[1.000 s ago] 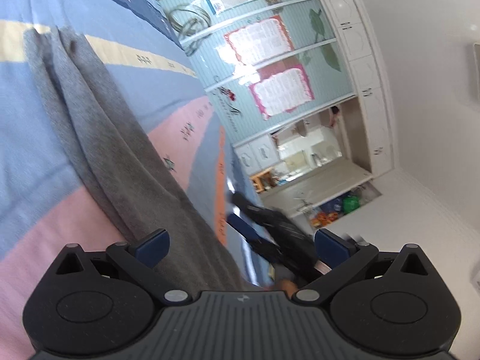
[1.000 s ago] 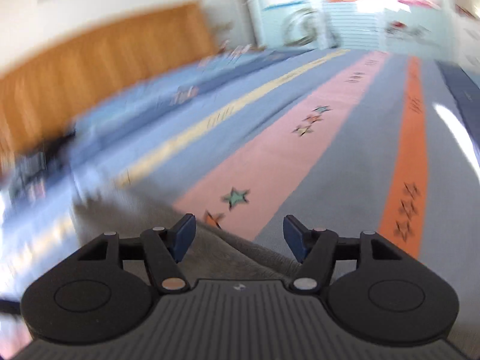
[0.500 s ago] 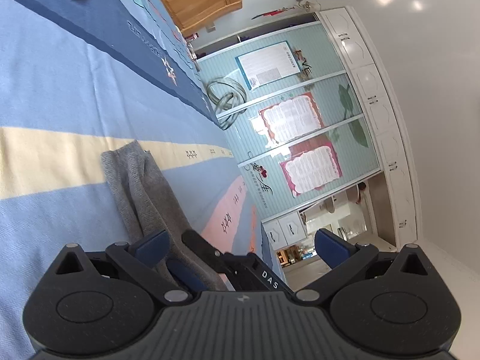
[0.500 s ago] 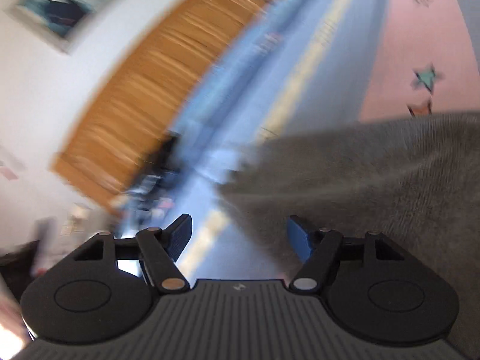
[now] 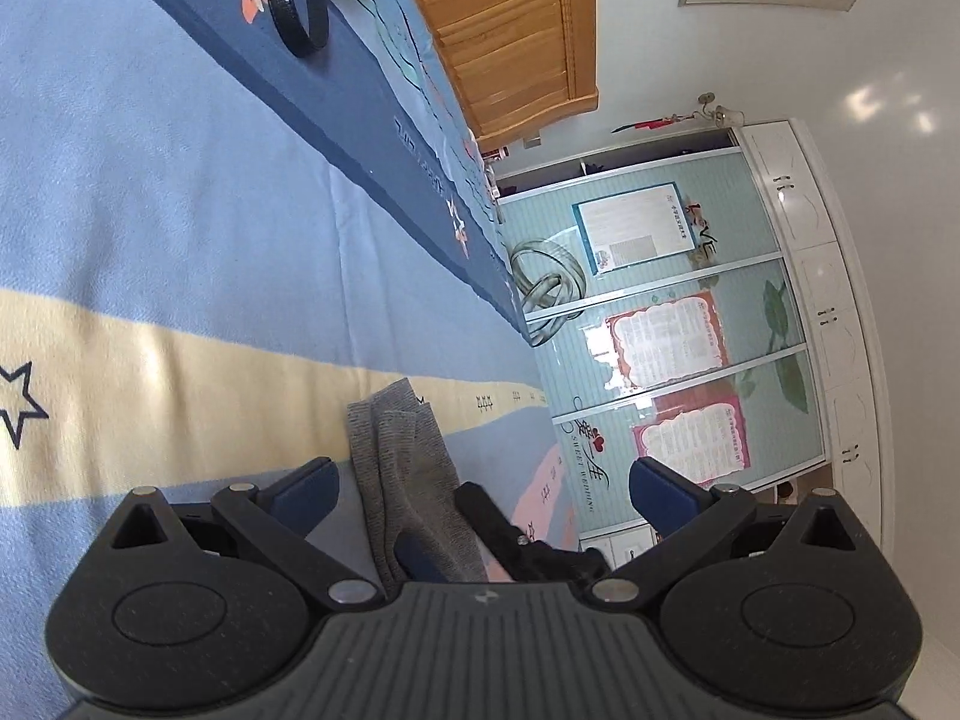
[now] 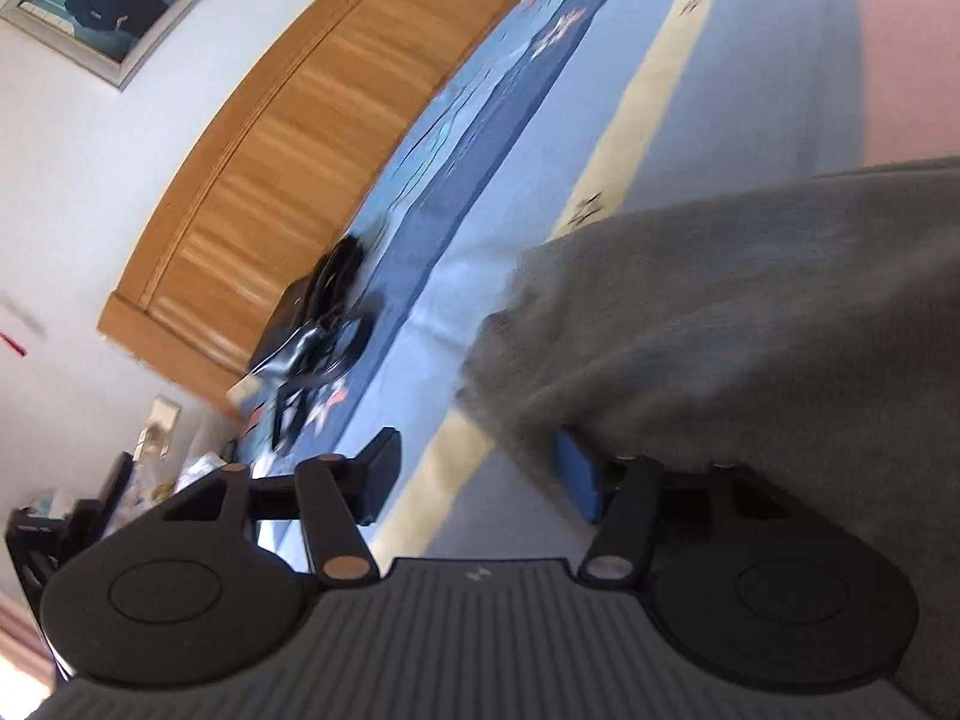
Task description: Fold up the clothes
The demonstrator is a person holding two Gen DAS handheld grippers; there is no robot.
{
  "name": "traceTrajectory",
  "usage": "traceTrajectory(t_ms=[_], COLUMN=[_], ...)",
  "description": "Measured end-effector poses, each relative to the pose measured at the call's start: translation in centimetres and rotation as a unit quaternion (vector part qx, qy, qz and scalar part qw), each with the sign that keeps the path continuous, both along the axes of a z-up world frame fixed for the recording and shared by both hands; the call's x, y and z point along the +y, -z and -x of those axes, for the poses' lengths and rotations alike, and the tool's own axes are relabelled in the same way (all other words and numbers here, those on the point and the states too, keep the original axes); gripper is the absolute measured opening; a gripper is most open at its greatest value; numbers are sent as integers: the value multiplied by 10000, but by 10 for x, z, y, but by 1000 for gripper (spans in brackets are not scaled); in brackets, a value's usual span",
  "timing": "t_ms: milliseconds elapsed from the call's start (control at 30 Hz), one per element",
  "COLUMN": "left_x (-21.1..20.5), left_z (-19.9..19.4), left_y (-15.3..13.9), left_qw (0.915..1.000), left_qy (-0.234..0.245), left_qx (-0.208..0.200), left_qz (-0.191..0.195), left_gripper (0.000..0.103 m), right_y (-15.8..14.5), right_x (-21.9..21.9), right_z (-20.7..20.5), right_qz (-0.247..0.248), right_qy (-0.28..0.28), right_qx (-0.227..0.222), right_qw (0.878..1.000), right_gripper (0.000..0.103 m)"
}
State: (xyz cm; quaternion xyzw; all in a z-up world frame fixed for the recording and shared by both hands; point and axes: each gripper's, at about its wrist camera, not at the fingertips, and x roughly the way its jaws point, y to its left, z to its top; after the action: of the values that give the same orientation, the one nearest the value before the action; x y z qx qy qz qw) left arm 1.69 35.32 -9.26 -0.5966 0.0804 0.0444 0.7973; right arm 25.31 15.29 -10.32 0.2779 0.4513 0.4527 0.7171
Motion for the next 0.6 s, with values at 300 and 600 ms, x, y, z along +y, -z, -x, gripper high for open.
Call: traceTrajectory(t_ms=[300, 600], left_x=[9, 27], left_z=[-51, -146], left_y=[-7, -18], left_qw=[9930, 9650], left_qy=[992, 1655], left_qx=[336, 1047], left_qz=[-551, -1743], left_gripper=[102, 102], right_y=[1, 36], right_x=[-104, -156], right_z=[90, 101], right_qz=[-2032, -3177], right_qy=[958, 642], right_qx=[-224, -119], right_qw=[9742, 9459], right_gripper=[99, 103])
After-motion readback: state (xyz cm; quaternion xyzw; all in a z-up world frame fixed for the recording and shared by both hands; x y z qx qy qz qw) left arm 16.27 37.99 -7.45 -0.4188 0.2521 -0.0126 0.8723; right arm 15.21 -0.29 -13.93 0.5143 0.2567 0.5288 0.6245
